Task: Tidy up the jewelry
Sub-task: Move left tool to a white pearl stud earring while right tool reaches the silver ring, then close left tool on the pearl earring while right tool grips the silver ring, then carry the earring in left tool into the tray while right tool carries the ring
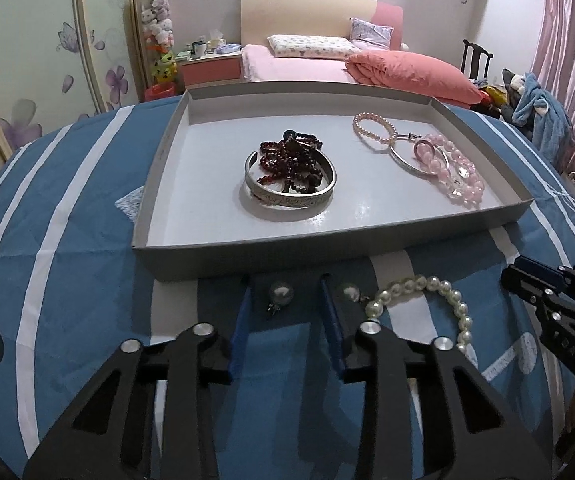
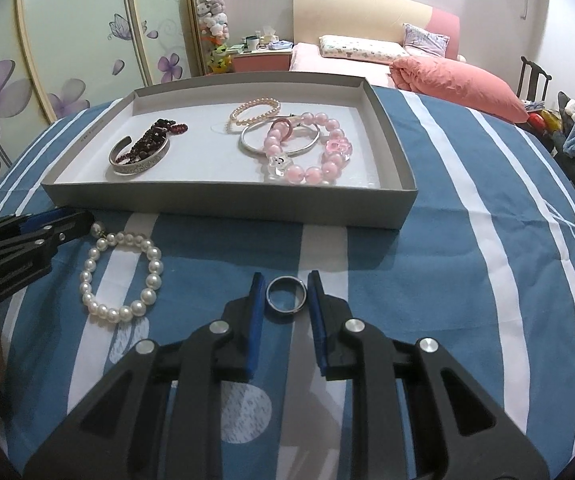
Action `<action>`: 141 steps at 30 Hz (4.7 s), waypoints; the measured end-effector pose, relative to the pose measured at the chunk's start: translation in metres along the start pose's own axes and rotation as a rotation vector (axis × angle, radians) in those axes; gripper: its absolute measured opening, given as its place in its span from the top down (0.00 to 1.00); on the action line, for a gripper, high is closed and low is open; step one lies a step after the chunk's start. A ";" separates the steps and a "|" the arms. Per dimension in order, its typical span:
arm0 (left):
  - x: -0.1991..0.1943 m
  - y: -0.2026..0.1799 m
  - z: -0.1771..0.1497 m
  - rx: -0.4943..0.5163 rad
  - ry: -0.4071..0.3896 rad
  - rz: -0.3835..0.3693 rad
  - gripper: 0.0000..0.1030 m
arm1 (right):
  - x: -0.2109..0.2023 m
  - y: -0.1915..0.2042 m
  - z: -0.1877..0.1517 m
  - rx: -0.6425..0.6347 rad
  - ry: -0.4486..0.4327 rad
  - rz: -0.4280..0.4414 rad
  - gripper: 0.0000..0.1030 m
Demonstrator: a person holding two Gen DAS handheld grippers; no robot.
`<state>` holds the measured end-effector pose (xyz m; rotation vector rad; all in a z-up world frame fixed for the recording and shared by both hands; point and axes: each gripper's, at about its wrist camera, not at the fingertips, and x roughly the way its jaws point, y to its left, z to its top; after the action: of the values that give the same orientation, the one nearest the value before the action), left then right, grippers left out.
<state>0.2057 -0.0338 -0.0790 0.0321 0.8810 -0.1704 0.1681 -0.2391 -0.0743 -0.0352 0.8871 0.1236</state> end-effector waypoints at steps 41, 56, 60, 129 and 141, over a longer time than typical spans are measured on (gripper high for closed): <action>-0.020 0.016 -0.020 -0.011 0.001 0.034 0.86 | 0.000 0.006 -0.001 -0.004 0.001 0.002 0.78; -0.024 0.017 -0.023 -0.047 -0.011 0.031 0.86 | -0.014 0.010 -0.007 0.038 -0.036 0.016 0.79; -0.034 0.017 -0.023 -0.053 -0.053 0.030 0.86 | -0.027 0.011 -0.006 0.045 -0.089 0.019 0.79; -0.042 -0.007 0.050 0.042 -0.410 0.050 0.86 | -0.060 0.035 0.076 0.041 -0.550 -0.032 0.79; -0.002 -0.004 0.069 0.040 -0.321 0.019 0.86 | 0.011 0.015 0.109 0.138 -0.352 0.035 0.79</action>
<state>0.2560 -0.0442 -0.0333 0.0494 0.5567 -0.1697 0.2575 -0.2144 -0.0140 0.1282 0.5425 0.0969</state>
